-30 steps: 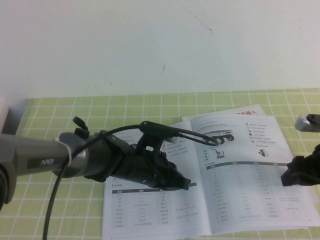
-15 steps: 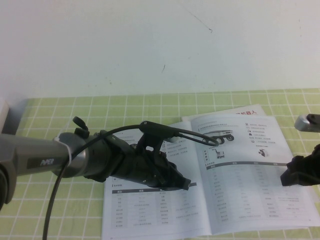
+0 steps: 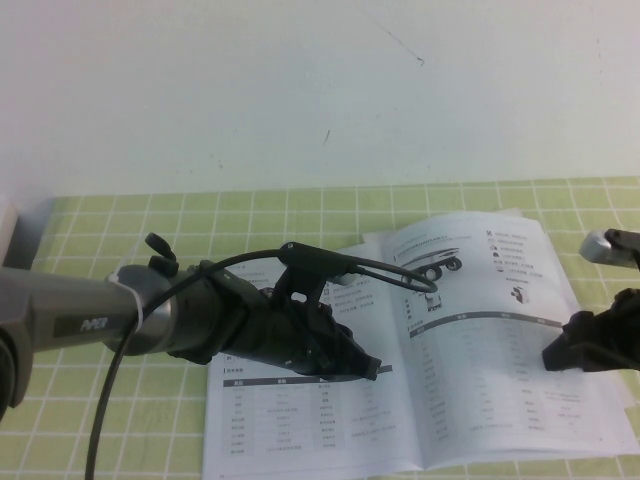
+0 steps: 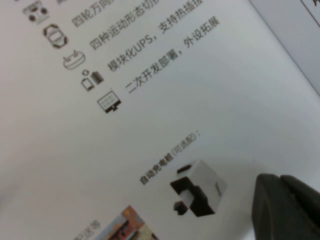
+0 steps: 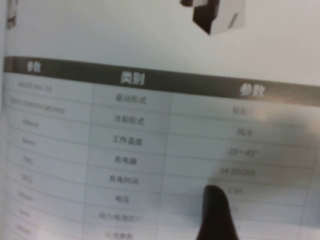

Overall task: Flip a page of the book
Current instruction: Open the closed book

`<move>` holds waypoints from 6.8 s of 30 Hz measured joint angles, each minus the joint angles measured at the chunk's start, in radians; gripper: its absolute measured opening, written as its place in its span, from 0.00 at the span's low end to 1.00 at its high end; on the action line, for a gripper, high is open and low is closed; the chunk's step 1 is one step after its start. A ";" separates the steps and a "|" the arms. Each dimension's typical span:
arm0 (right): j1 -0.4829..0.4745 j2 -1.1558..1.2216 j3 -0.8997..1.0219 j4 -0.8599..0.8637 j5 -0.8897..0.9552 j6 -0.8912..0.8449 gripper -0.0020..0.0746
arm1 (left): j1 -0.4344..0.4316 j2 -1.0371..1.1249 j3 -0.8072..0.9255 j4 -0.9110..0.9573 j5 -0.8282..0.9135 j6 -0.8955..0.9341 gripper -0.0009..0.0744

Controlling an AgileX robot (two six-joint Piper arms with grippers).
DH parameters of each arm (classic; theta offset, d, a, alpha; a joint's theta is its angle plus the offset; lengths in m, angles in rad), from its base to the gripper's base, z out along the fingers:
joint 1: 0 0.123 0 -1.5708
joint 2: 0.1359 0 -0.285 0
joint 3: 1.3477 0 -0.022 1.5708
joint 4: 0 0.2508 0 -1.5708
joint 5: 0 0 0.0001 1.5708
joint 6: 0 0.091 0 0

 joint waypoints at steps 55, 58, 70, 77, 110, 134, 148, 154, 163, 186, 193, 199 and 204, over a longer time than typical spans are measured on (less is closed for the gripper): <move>0.001 -0.016 -0.069 -0.281 0.084 0.123 0.51 | 0.000 0.000 0.000 0.000 0.004 -0.004 0.01; 0.001 -0.013 -0.069 -0.276 0.080 0.126 0.48 | 0.000 0.000 0.000 0.000 0.004 -0.004 0.01; 0.001 0.028 -0.075 -0.261 0.083 0.126 0.46 | 0.000 0.000 0.000 0.004 0.011 -0.004 0.01; 0.001 0.033 -0.103 -0.364 0.121 0.187 0.46 | 0.000 0.000 0.000 0.004 0.013 -0.002 0.01; 0.001 0.006 -0.124 -0.383 0.153 0.211 0.32 | 0.000 0.000 0.000 0.008 0.016 -0.004 0.01; -0.052 -0.561 -0.080 -0.417 0.168 0.273 0.06 | 0.000 0.000 0.000 0.008 0.068 0.052 0.01; 0.010 -0.376 -0.046 -0.630 0.273 0.365 0.05 | 0.000 0.000 0.000 0.025 0.043 0.085 0.01; 0.013 -0.340 -0.046 -0.630 0.149 0.437 0.05 | 0.000 0.000 0.000 0.028 0.042 0.102 0.01; 0.013 -0.162 -0.046 -0.555 0.124 0.506 0.30 | -0.002 0.000 0.000 0.028 0.036 0.100 0.01; 0.013 -0.089 -0.046 -0.334 0.021 0.305 0.49 | 0.002 0.079 -0.023 0.060 0.099 -0.128 0.01; 0.013 -0.089 -0.046 -0.332 0.019 0.298 0.49 | 0.002 0.069 -0.023 0.103 0.099 -0.128 0.01; 0.013 -0.089 -0.046 -0.331 0.019 0.294 0.49 | -0.004 0.011 -0.020 0.196 0.048 -0.128 0.01; 0.013 -0.089 -0.046 -0.314 0.017 0.282 0.49 | -0.004 -0.020 -0.006 0.265 0.031 -0.128 0.01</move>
